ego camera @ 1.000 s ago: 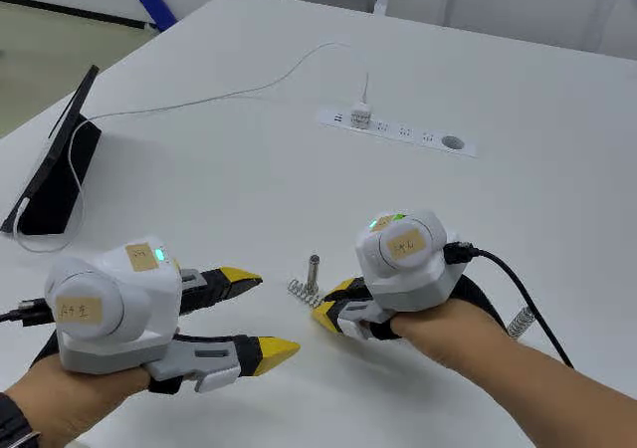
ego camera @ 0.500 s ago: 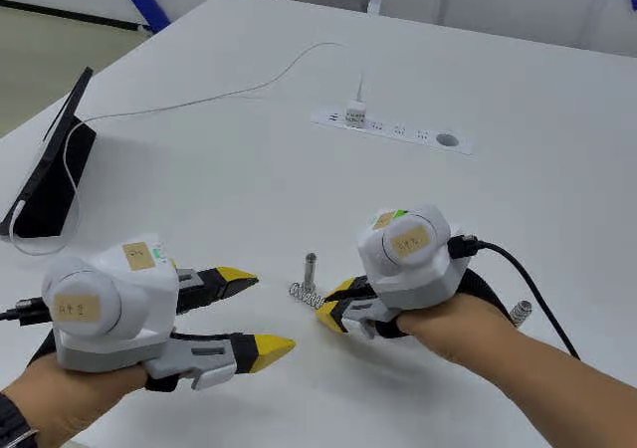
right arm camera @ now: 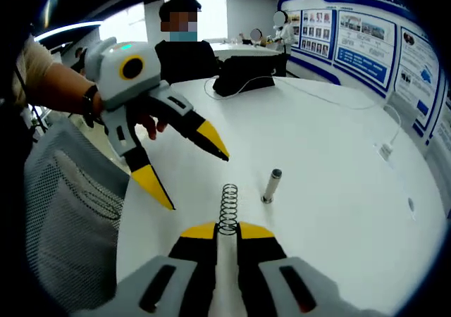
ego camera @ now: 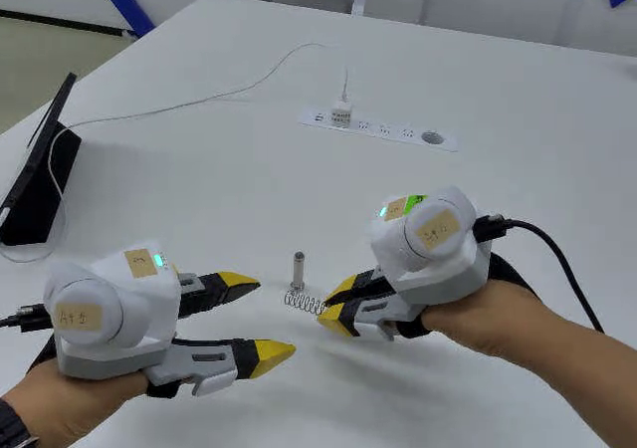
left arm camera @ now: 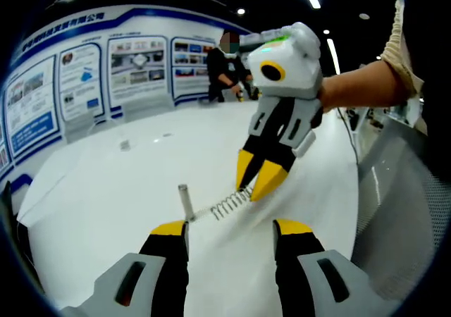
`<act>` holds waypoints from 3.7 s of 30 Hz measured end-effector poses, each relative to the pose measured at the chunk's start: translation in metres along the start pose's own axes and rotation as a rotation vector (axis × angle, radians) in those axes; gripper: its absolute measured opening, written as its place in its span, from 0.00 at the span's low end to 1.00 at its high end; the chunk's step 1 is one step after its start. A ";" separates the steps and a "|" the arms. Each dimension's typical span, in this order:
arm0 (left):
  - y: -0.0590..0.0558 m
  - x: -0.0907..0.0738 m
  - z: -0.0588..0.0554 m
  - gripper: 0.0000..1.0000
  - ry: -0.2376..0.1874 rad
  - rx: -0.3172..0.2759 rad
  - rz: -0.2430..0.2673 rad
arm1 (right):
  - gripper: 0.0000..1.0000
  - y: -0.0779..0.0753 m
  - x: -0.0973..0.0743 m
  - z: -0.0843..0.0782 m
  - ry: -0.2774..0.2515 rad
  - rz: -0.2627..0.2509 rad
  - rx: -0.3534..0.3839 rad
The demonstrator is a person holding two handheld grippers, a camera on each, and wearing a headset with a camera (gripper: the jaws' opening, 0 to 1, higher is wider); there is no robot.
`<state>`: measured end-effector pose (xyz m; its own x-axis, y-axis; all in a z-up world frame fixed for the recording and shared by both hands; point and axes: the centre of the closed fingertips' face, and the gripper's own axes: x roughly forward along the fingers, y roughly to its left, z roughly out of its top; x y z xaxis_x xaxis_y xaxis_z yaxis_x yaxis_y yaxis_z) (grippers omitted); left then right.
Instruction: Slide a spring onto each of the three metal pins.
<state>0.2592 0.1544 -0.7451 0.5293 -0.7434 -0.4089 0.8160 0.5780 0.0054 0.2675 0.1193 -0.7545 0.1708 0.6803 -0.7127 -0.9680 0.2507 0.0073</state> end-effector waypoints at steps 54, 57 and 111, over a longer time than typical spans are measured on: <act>-0.041 0.014 0.006 0.11 0.014 0.140 -0.116 | 0.12 0.046 -0.032 0.035 0.007 0.164 -0.177; -0.042 0.014 0.008 0.11 0.010 0.139 -0.116 | 0.12 0.047 -0.031 0.040 -0.008 0.160 -0.177; -0.013 0.004 0.006 0.45 -0.051 -0.017 -0.003 | 0.11 -0.008 -0.039 0.073 -0.139 0.007 -0.089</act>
<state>0.2520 0.1419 -0.7415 0.5381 -0.7614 -0.3616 0.8141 0.5807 -0.0112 0.2820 0.1412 -0.6757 0.1818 0.7719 -0.6092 -0.9807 0.1879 -0.0546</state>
